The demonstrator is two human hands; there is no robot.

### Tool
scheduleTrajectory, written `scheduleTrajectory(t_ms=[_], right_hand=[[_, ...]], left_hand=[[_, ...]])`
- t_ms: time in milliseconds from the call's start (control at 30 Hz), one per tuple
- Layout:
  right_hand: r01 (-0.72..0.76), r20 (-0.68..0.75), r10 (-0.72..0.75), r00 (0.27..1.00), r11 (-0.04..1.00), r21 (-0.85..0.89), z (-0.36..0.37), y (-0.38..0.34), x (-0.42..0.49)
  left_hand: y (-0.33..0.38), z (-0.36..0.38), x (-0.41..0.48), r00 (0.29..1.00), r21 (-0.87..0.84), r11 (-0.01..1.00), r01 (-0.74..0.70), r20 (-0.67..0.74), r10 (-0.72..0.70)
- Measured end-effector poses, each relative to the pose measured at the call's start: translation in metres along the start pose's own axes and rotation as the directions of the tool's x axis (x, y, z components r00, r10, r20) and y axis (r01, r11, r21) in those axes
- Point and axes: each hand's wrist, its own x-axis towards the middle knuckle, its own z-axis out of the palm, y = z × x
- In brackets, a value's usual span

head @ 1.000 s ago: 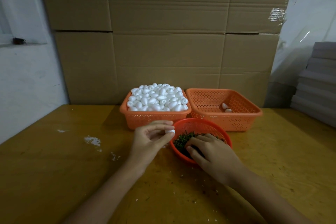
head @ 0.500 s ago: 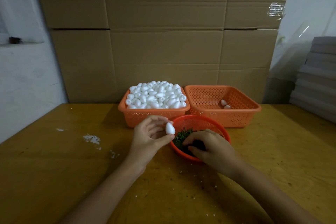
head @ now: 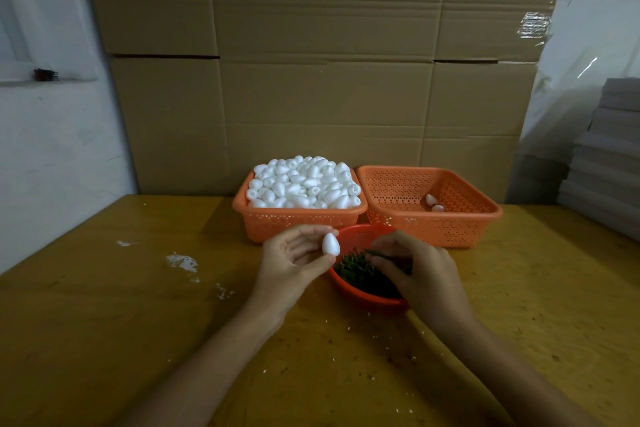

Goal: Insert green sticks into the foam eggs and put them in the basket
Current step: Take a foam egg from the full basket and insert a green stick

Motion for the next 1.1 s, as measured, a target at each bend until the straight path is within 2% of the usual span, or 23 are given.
scheduleTrajectory(t_ms=[400,733,1100], right_hand=[[-0.052,0.004,0.052,0.999,0.998,0.04,-0.004,0.0,0.002],[-0.013,-0.007,0.013,1.0,0.998,0.055,-0.005,-0.008,-0.001],[-0.078,-0.014,0.08,0.997,0.994,0.078,-0.008,-0.005,0.001]], left_hand=[[0.003,0.006,-0.003,1.0,-0.064,0.998,-0.007,0.001,0.007],[0.005,0.006,-0.002,0.999,-0.091,0.996,0.024,-0.038,-0.028],[0.003,0.004,-0.002,0.998,-0.095,0.994,0.046,-0.048,-0.051]])
